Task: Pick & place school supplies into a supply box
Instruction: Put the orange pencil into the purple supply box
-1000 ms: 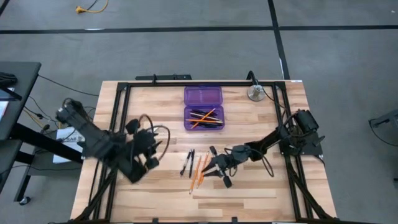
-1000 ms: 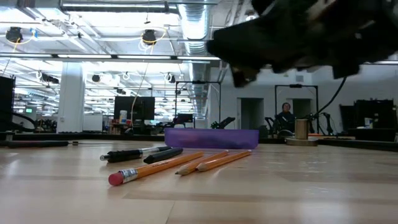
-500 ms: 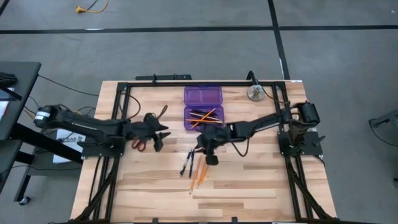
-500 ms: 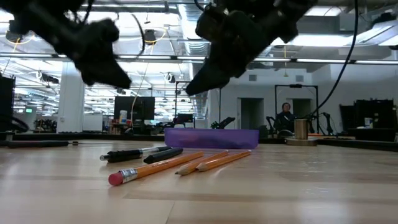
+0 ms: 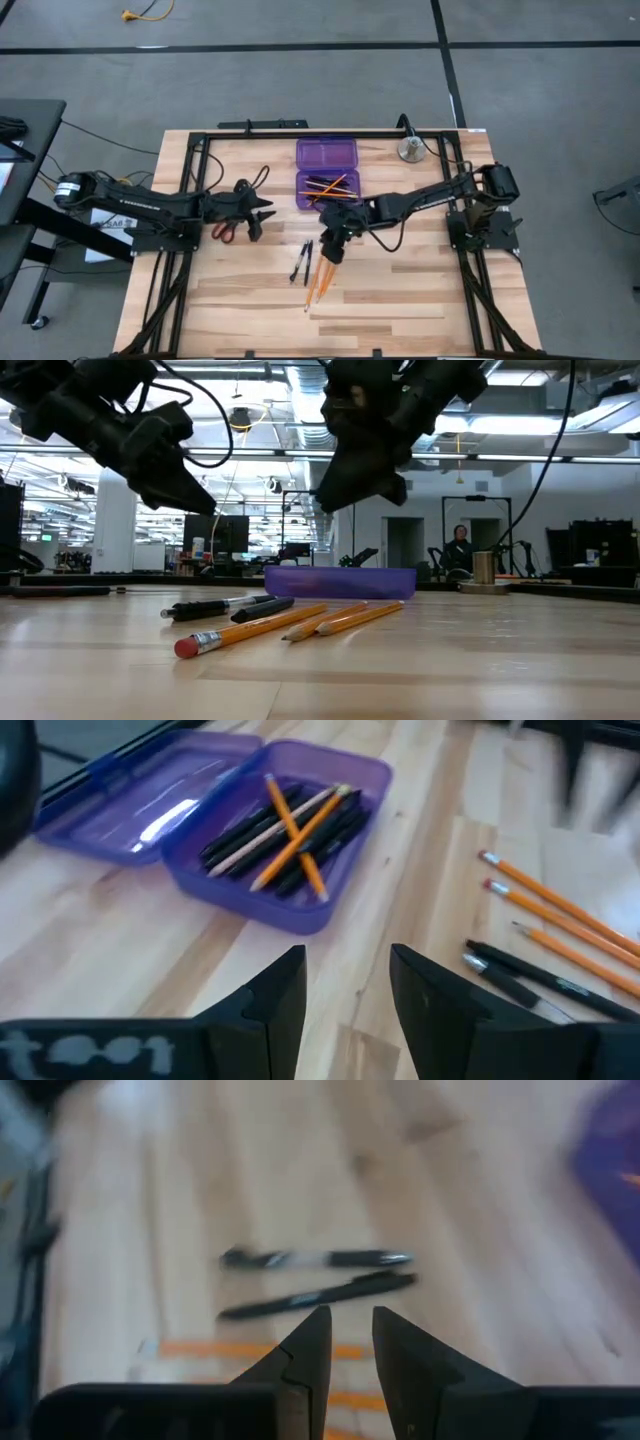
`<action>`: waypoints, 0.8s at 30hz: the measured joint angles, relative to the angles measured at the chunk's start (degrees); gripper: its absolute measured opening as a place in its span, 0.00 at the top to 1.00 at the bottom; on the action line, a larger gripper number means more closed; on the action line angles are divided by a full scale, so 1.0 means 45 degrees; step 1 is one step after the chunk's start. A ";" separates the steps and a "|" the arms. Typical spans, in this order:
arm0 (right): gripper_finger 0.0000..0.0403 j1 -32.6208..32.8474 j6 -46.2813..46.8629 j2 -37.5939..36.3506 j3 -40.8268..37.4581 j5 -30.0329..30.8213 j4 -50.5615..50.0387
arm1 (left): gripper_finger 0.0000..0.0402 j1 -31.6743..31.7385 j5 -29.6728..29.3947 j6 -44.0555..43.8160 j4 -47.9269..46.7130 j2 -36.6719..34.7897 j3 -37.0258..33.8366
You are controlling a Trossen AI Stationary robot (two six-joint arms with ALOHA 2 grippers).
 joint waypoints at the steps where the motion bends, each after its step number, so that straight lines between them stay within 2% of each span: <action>1: 0.82 0.0062 0.0570 0.0000 0.0000 0.0460 -0.0019 | 0.67 -0.0053 0.0093 0.0198 0.0063 0.0000 0.0000; 8: 0.84 0.0904 0.4429 0.0002 0.0000 0.2169 -0.0481 | 0.67 -0.0592 0.0945 0.0713 -0.0028 0.0000 0.0000; 15: 0.86 0.1666 0.8381 0.0005 0.0000 0.2112 -0.0885 | 0.67 -0.1695 0.4191 0.0490 -0.0065 -0.0194 0.0000; 19: 0.86 0.2006 1.0526 0.0010 -0.0005 0.2181 -0.1177 | 0.67 -0.2608 0.5711 0.0696 -0.0077 -0.1033 0.0000; 24: 0.87 0.2538 1.2694 0.0010 0.0005 0.2941 -0.1103 | 0.67 -0.4007 0.6254 0.1542 -0.0417 -0.3160 0.0000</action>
